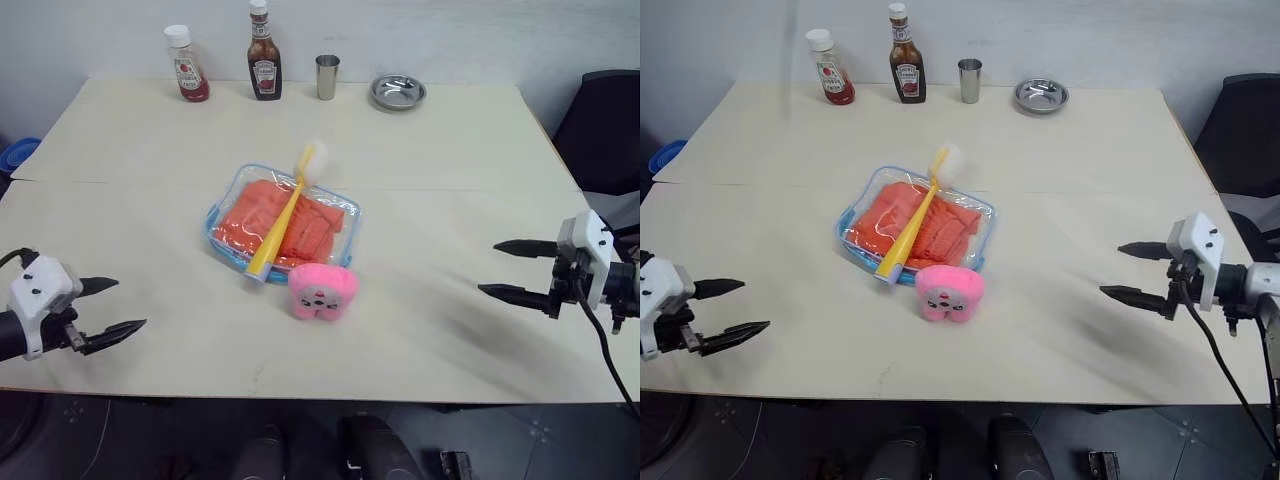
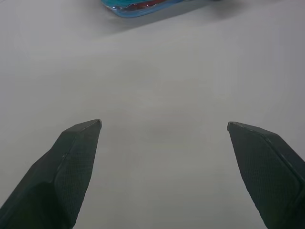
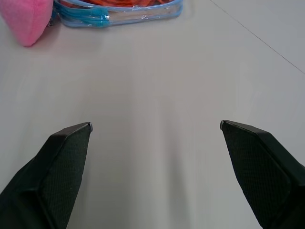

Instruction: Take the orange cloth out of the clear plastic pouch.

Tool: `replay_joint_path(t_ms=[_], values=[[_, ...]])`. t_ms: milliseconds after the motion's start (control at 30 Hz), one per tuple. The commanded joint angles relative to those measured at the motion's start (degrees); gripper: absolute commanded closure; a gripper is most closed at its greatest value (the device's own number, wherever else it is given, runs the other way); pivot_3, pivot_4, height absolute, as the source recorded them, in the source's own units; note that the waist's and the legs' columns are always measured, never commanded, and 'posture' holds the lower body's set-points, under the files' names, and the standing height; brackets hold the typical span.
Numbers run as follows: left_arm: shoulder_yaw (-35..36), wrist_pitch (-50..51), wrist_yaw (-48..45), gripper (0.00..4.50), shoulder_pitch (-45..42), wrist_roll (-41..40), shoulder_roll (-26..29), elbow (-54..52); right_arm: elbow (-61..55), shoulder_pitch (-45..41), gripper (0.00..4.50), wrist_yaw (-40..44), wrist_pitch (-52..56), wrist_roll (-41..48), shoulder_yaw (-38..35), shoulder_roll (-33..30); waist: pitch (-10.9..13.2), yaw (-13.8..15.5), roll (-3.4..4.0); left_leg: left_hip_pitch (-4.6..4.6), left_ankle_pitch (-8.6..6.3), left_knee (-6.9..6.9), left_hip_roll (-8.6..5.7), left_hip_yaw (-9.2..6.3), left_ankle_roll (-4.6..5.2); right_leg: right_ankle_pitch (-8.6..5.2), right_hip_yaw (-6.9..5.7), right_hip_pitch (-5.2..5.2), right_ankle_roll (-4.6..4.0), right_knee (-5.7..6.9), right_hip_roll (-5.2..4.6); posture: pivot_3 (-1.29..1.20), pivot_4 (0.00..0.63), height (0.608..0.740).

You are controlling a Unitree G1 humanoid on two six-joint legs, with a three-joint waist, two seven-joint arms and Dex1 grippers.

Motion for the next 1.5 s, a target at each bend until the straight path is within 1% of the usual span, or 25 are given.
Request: replay_joint_path(t_ms=[33,367,633,767,833,900,967,1000,1033,1133,1200,1233,1300,1400,1500], values=[[1.09,-0.71,0.24,0.01,-0.02,0.26,-0.38,-0.85,-1.24,-0.64,0.0,0.33,-0.99,0.52,-1.67,-1.71,0.0,0.0,0.0,0.0,0.0,0.01,0.0,0.0,0.0,0.0,0.0,0.0,0.0,0.0,0.0,0.0,0.15,0.74],[0.98,2.89,2.07,0.01,0.19,-0.67,-1.91,-3.19,-2.95,0.16,0.0,-0.83,-0.13,0.6,-2.01,-1.47,0.0,0.01,0.0,0.0,0.0,0.04,0.0,0.0,0.0,0.0,0.0,0.0,0.0,0.04,0.01,0.0,0.15,0.74],[1.48,14.58,8.18,0.01,-6.73,-6.95,-4.29,-6.75,-8.92,0.75,0.0,-5.18,2.7,1.94,-1.61,0.87,0.0,0.12,0.0,-0.02,0.0,0.12,0.0,0.0,-0.01,0.0,0.0,0.0,0.0,0.11,0.01,0.0,0.15,0.74],[0.98,23.27,14.35,0.01,-11.75,-12.37,-7.25,-11.41,-13.28,0.35,0.0,-8.13,7.21,4.55,-1.67,2.12,0.0,0.16,0.0,-0.03,0.01,0.16,0.0,-0.01,-0.02,0.0,0.0,0.0,0.0,0.16,0.02,0.0,0.15,0.74],[-1.22,28.55,18.46,0.01,-15.09,-16.19,-9.42,-16.32,-17.28,1.2,0.0,-9.45,9.23,5.79,-1.51,2.59,0.0,0.22,0.0,-0.05,0.02,0.17,0.0,-0.02,-0.03,0.0,0.0,0.0,0.0,0.17,0.03,0.0,0.15,0.74],[-2.95,32.69,21.43,0.01,-18.12,-18.71,-10.48,-19.47,-20.49,1.46,0.0,-10.99,11.28,7.07,-1.48,2.94,0.0,0.26,-0.01,-0.08,0.02,0.21,0.0,-0.05,-0.04,0.0,-0.01,0.0,0.01,0.18,0.04,0.0,0.15,0.74],[-6.49,38.82,26.68,0.01,-24.88,-22.11,-12.75,-21.64,-25.23,1.54,0.0,-13.25,14.11,9.55,-1.72,3.76,-0.01,0.45,-0.02,-0.08,0.04,0.25,-0.01,-0.05,-0.07,0.01,0.0,0.0,0.02,0.23,0.03,0.0,0.15,0.74],[-7.52,41.08,28.53,0.01,-27.16,-23.14,-13.44,-22.15,-26.78,1.53,0.0,-14.1,15.06,10.32,-1.78,4.0,-0.02,0.53,-0.03,-0.11,0.05,0.32,-0.01,-0.08,-0.09,0.01,-0.03,0.01,0.02,0.25,0.06,0.0,0.15,0.74],[-10.29,44.2,31.78,0.01,-31.14,-22.9,-14.9,-22.07,-28.73,1.4,0.0,-15.37,15.46,10.47,-1.53,4.4,-0.02,0.57,-0.03,-0.11,0.06,0.35,-0.01,-0.1,-0.11,0.01,-0.03,0.01,0.02,0.27,0.06,0.0,0.15,0.74],[-18.3,50.95,39.86,0.01,-42.28,-19.32,-19.44,-18.61,-32.05,0.58,0.0,-18.49,15.59,10.25,-0.93,5.62,-0.02,0.63,-0.04,-0.12,0.12,0.5,-0.03,-0.11,-0.25,0.02,-0.02,0.03,0.04,0.33,0.11,0.0,0.15,0.74],[-24.2,51.61,43.9,0.01,-50.31,-14.91,-23.83,-12.21,-34.46,-0.17,0.0,-20.4,15.93,10.65,0.04,6.75,-0.02,0.83,-0.06,-0.14,0.17,0.63,-0.03,-0.1,-0.36,0.02,0.0,0.05,0.04,0.38,0.14,0.0,0.15,0.74],[-26.19,51.39,44.96,0.01,-52.85,-13.11,-25.15,-9.95,-35.2,-0.38,0.0,-20.94,15.95,10.66,0.39,7.05,-0.02,1.1,-0.06,-0.17,0.17,0.73,-0.03,-0.11,-0.36,0.02,-0.01,0.05,0.05,0.41,0.17,0.0,0.15,0.74],[-29.49,49.68,46.27,0.01,-57.7,-9.62,-28.18,-3.54,-36.74,-0.8,0.0,-22.03,16.23,10.74,1.35,7.69,-0.02,0.94,-0.06,-0.19,0.15,0.82,-0.03,-0.11,-0.38,0.03,0.05,0.03,0.05,0.44,0.23,0.0,0.15,0.74],[-36.06,43.27,44.95,0.01,-63.99,-3.57,-31.63,6.63,-38.63,-1.65,0.0,-23.95,16.76,11.05,2.91,8.77,-0.02,0.94,-0.06,-0.21,0.14,0.86,-0.02,-0.1,-0.4,0.02,0.09,-0.03,0.05,0.46,0.26,0.0,0.15,0.74],[-38.0,38.87,44.95,0.01,-67.85,0.22,-35.23,15.2,-40.0,-2.65,0.0,-25.35,16.72,10.77,4.27,9.44,-0.02,0.94,-0.06,-0.23,0.15,0.88,-0.03,-0.1,-0.42,0.02,0.11,-0.08,0.05,0.49,0.25,0.0,0.15,0.74]])
